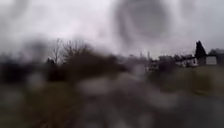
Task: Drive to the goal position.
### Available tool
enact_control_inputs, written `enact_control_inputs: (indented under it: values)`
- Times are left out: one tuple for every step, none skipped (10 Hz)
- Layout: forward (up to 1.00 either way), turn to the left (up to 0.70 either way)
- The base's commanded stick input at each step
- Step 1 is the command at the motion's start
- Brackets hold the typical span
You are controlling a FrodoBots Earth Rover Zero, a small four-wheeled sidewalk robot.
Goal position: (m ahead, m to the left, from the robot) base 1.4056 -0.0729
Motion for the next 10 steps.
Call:
enact_control_inputs:
  values:
    - [0.85,0.00]
    - [0.85,0.00]
    - [0.85,0.00]
    - [0.85,0.00]
    - [0.85,0.00]
    - [0.85,0.00]
    - [0.85,0.00]
    - [0.85,0.00]
    - [0.85,0.00]
    - [0.85,0.00]
